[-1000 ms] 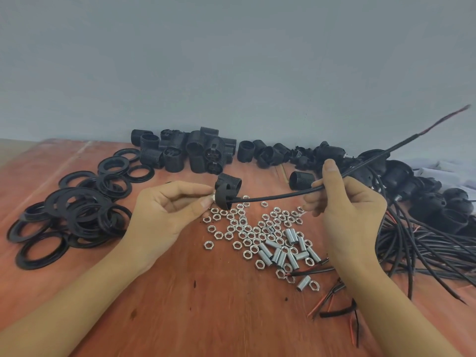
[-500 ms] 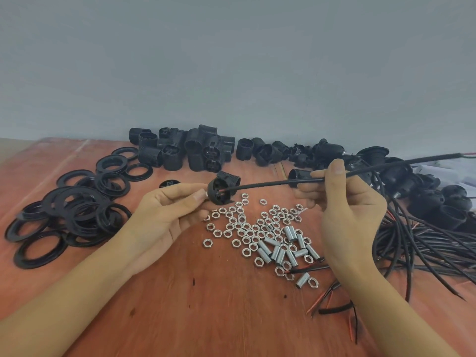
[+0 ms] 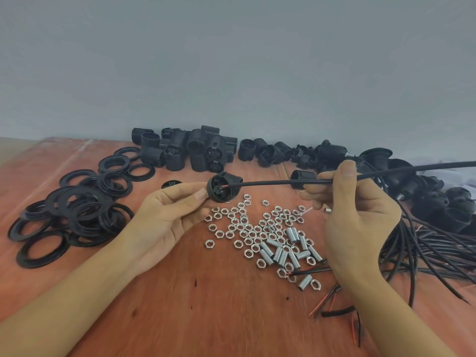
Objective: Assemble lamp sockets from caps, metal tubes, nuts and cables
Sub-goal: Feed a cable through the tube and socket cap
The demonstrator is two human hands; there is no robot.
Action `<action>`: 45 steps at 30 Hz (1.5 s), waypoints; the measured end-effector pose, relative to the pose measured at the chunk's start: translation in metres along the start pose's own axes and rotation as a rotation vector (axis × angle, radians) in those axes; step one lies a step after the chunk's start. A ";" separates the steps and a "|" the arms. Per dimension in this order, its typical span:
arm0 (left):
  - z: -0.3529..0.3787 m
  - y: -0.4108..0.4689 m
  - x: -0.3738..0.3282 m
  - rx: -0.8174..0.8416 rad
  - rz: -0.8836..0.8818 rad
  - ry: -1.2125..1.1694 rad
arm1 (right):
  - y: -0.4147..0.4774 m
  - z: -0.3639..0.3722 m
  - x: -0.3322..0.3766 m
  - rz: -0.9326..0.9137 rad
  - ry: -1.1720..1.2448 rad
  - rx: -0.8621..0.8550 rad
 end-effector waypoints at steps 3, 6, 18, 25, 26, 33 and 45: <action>0.000 0.000 0.001 -0.002 -0.006 -0.003 | -0.001 0.000 -0.001 -0.022 -0.006 0.003; 0.001 0.000 0.001 0.002 -0.007 -0.010 | -0.003 -0.001 -0.004 -0.070 -0.028 0.027; 0.001 -0.001 0.001 0.020 -0.007 0.053 | -0.002 -0.006 -0.008 -0.240 -0.052 0.161; 0.004 -0.002 0.004 0.029 -0.048 0.091 | -0.018 0.009 -0.011 0.136 0.029 0.476; 0.003 -0.002 0.003 0.033 -0.052 0.070 | -0.018 0.010 -0.010 0.164 0.071 0.470; 0.002 -0.003 -0.001 0.080 -0.055 -0.017 | -0.017 0.010 -0.004 0.138 0.103 0.420; 0.005 -0.005 0.000 0.109 -0.049 0.037 | -0.021 0.012 -0.006 0.219 0.058 0.462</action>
Point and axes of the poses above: each hand's wrist, its own y-axis towards the middle knuckle, its own z-axis out of the palm, x = y × z, the point moved 1 cm from there along y, towards the middle knuckle, and after that the axes turned 5 degrees about y, right-handed, at the moved point
